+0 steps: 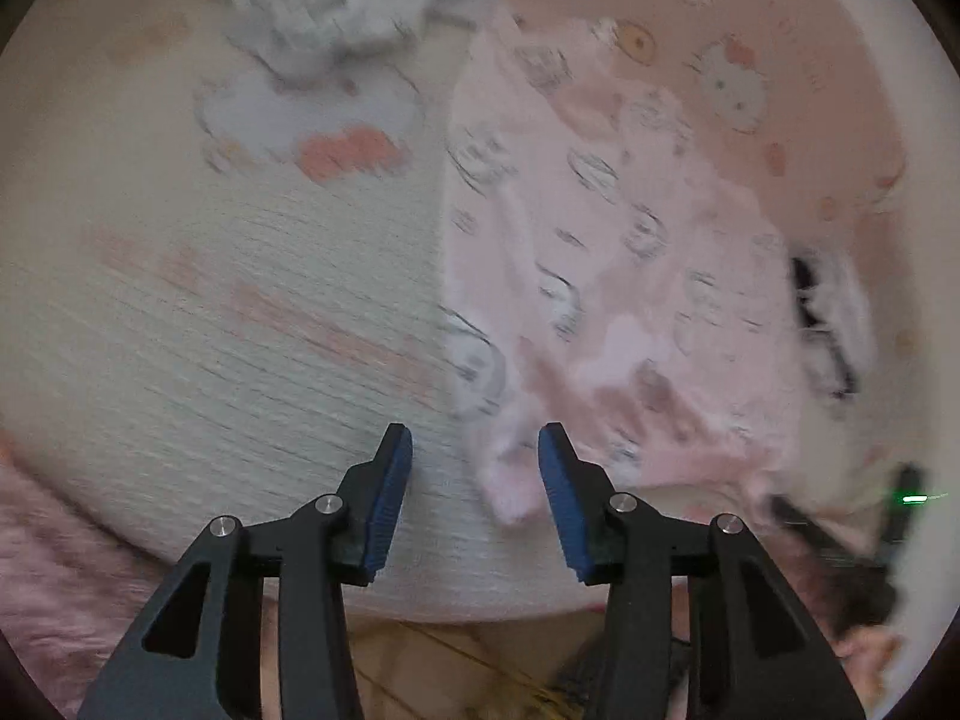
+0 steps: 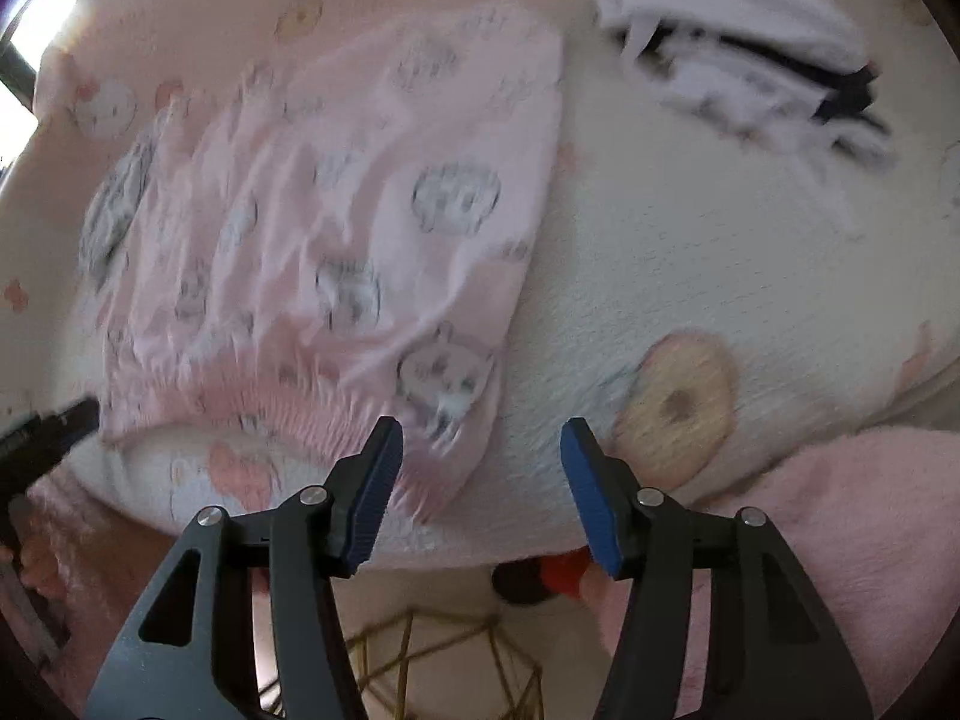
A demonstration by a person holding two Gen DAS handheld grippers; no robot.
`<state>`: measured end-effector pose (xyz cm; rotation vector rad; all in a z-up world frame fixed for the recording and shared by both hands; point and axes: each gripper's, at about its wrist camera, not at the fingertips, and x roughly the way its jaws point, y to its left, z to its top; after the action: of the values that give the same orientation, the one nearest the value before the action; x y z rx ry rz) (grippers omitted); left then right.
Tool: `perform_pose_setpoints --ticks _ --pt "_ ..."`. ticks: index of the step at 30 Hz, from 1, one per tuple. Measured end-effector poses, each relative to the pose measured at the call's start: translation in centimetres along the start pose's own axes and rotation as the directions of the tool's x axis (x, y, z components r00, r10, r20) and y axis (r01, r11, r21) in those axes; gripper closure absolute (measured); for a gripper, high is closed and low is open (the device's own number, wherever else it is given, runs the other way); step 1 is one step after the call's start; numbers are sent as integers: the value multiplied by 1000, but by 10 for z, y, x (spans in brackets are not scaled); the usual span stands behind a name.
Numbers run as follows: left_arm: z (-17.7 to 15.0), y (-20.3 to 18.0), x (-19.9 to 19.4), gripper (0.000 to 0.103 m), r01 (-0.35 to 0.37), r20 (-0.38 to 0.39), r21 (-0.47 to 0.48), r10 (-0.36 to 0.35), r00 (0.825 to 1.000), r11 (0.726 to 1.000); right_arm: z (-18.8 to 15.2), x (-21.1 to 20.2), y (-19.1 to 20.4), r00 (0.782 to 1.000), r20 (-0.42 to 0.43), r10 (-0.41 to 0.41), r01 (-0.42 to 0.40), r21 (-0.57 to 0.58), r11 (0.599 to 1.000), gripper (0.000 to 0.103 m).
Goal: Fold clothes
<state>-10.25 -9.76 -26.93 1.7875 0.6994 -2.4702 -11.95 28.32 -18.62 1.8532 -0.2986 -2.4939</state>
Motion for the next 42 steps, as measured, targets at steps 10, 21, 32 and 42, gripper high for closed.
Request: perform_pose_setpoints --ticks 10,21,32,42 --pt "7 -21 13 87 47 0 -21 -47 999 999 3 1 -16 976 -7 218 -215 130 968 74" --pt "5 5 19 78 246 -36 -203 -258 965 948 2 4 -20 978 33 207 -210 169 963 81" --pt "7 15 9 59 255 -22 -221 -266 964 941 -10 9 -13 995 -6 104 -102 138 985 59" --pt "9 9 10 66 227 -34 -137 -234 972 964 -8 20 35 1000 21 6 -7 10 1000 74"
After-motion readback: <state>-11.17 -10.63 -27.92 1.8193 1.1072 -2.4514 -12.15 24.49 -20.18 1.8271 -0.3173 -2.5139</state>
